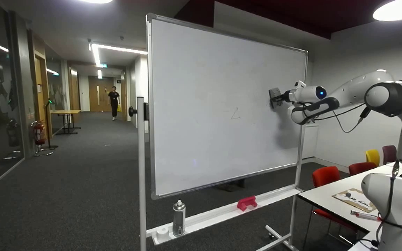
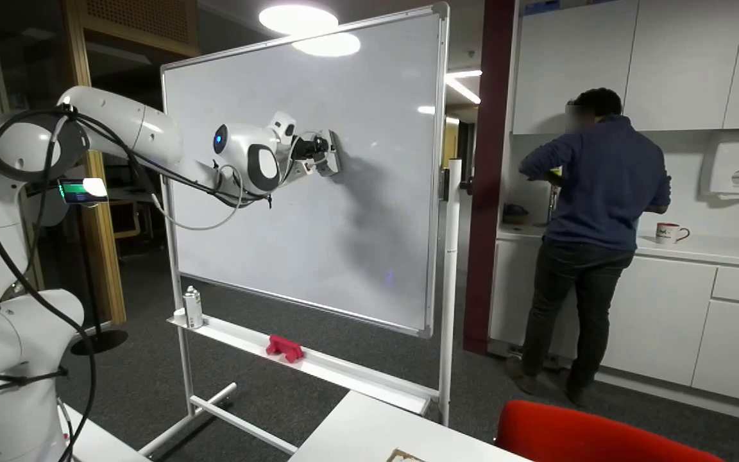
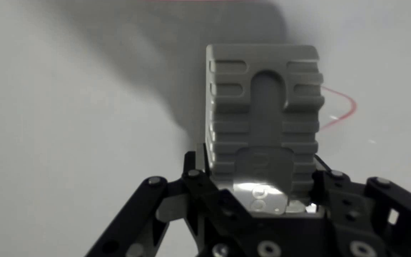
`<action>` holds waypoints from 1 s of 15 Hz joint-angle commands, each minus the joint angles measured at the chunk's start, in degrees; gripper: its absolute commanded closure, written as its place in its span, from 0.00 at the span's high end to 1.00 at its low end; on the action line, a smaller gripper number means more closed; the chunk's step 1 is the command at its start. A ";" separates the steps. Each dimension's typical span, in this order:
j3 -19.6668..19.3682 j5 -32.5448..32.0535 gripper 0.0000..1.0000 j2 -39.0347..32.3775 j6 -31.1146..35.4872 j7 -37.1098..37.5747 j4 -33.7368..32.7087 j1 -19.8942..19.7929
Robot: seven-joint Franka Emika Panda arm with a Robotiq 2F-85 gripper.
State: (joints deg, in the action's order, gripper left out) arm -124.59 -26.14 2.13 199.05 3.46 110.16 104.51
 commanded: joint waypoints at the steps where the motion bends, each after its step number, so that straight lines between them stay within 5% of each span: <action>1: 0.55 0.21 0.35 5.18 -0.12 3.46 -5.36 -3.31; 2: 1.45 -0.39 0.35 6.42 -0.25 4.22 -6.38 -4.47; 3: 11.32 4.94 0.35 8.19 -0.67 -1.92 -6.53 -12.79; 4: 13.46 5.08 0.35 9.73 -1.01 -2.92 -7.36 -13.90; 5: 10.70 0.75 0.35 10.84 -0.69 0.63 -8.31 -11.24; 13: 27.70 -12.21 0.35 16.47 -0.71 -1.91 -0.89 -18.40; 14: 22.98 -9.36 0.60 14.03 -0.70 0.07 -3.23 -17.18; 15: 24.59 -10.35 0.60 14.41 -0.64 0.07 -2.35 -18.14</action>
State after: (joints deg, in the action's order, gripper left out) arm -99.95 -36.51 16.55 198.42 3.53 107.84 86.34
